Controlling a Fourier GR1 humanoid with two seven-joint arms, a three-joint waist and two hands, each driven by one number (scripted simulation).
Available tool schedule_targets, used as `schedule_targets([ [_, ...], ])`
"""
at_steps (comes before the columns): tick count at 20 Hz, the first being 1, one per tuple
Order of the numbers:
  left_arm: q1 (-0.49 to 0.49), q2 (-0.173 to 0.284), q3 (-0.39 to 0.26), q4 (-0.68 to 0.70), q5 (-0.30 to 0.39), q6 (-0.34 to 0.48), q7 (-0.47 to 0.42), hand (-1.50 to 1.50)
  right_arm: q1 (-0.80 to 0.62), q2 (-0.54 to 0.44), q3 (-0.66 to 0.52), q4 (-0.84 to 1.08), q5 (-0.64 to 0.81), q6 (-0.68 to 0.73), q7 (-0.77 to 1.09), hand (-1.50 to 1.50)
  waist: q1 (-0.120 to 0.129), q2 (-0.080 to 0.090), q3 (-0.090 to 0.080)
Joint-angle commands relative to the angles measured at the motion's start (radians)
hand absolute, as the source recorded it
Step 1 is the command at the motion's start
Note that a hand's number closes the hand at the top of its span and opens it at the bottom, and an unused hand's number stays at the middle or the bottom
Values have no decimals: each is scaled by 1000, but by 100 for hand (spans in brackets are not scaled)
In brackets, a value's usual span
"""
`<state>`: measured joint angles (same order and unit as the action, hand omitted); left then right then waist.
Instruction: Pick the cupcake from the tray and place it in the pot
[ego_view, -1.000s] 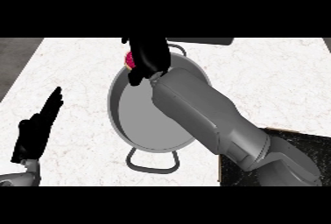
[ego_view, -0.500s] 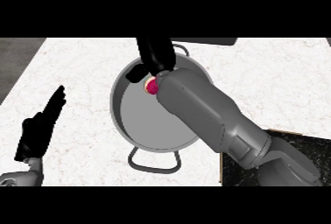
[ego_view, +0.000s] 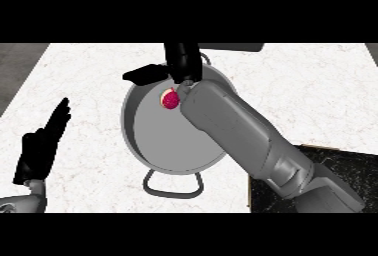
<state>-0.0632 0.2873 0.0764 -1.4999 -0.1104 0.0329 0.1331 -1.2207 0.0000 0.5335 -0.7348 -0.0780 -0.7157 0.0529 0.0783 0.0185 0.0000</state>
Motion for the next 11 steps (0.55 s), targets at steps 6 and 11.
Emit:
schedule_targets([
  [6, 91, 23, 49, -97, 26, -20, 45, 0, 112, -16, -70, -124, -129, 165, -67, -150, -68, -22, 1],
  [11, 122, -23, 38, -68, -9, 10, -7, 0, 304, -55, -85, -252, -101, 192, -152, -150, -77, -20, 0],
])
